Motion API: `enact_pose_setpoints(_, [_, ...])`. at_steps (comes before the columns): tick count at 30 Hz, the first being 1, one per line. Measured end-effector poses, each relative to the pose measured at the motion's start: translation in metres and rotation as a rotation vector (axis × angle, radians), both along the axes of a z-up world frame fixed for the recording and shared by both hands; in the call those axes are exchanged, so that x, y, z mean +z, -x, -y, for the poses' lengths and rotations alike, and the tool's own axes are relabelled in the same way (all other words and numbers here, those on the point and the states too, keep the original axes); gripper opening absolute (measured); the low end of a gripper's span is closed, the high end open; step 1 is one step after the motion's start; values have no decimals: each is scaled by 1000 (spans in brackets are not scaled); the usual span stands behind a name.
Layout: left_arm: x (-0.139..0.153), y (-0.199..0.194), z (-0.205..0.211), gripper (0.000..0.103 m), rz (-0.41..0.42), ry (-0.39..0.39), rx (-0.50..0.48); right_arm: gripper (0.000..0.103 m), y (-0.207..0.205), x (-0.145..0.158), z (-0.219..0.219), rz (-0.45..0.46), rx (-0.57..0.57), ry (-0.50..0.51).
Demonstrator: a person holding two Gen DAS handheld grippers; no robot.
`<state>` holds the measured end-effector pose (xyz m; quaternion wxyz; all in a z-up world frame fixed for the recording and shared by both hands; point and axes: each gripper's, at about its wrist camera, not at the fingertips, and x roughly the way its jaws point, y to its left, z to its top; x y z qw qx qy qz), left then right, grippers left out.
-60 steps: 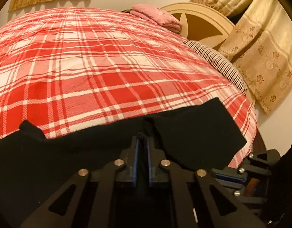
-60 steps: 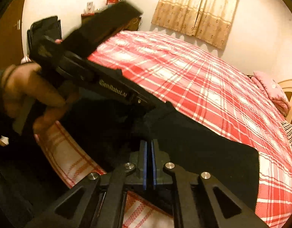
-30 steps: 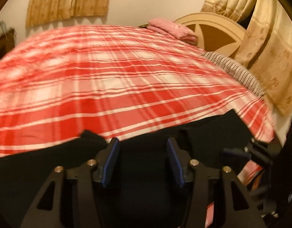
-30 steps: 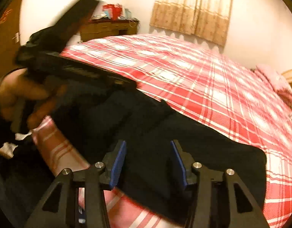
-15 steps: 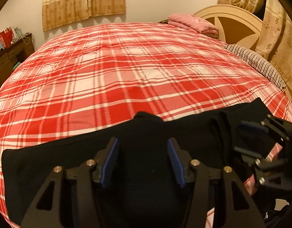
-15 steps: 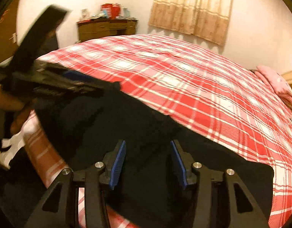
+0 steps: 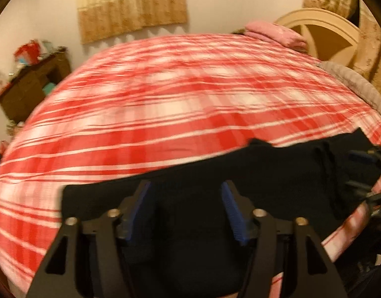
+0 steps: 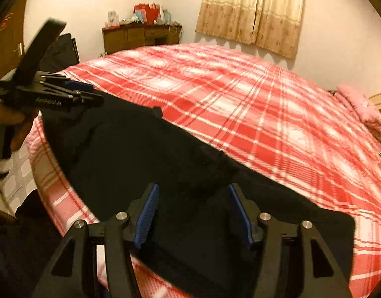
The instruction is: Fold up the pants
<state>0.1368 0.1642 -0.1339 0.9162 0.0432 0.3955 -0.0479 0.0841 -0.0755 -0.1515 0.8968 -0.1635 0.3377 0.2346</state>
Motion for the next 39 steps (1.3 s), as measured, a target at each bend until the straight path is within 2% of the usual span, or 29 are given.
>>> enact_pose_setpoints(1, [1,2,-14,73,8,-20,32,59,4,3,5,9,5,-8])
enact_pose_setpoints(5, [-7,7,-68,73,-21,-61,153,59,9,9,17,31,8,-41])
enact_pose_setpoints(7, [-14,11,-90,73,-34,-42,190,59,9,8,18,32,6,-49])
enact_pose_setpoints(9, [-25,12,-105,73,-70,13,209,59,10,4,17,32,8,-53])
enact_pose_setpoints(10, [-30,13,-109,73,-79,60,203,59,9,2,15,27,11,-50])
enact_pose_setpoints(12, [-36,14,-111,73,-75,107,195,59,11,-1,14,26,10,-40])
enact_pose_setpoints(16, [-39,10,-100,73,-72,121,160,59,13,-3,13,25,16,-37])
enact_pose_setpoints(18, [-42,5,-95,73,-80,97,152,59,13,-3,13,28,13,-40])
enact_pose_setpoints(19, [-42,4,-94,69,-80,90,148,59,13,-2,14,31,10,-45])
enact_pose_setpoints(20, [-40,3,-95,51,-82,87,151,59,12,-2,16,35,7,-48])
enact_pose_setpoints(21, [-38,4,-96,40,-86,96,146,59,13,-1,17,38,4,-52])
enact_pose_setpoints(22, [-35,5,-98,22,-94,137,131,59,13,0,19,43,-1,-55])
enact_pose_setpoints(23, [-29,8,-99,22,-96,196,128,59,13,2,21,48,-6,-59])
enact_pose_setpoints(26, [-2,21,-85,22,-34,214,90,59,13,10,29,66,-35,-57])
enact_pose_setpoints(29, [33,31,-62,22,11,351,0,59,11,18,46,73,-108,-45])
enact_pose_setpoints(32, [63,35,-29,22,45,439,-106,59,8,25,69,73,-188,-52])
enact_pose_setpoints(37, [106,26,50,22,71,476,-264,59,6,34,128,58,-367,-122])
enact_pose_setpoints(39, [116,15,84,22,72,463,-317,59,4,35,149,46,-435,-145])
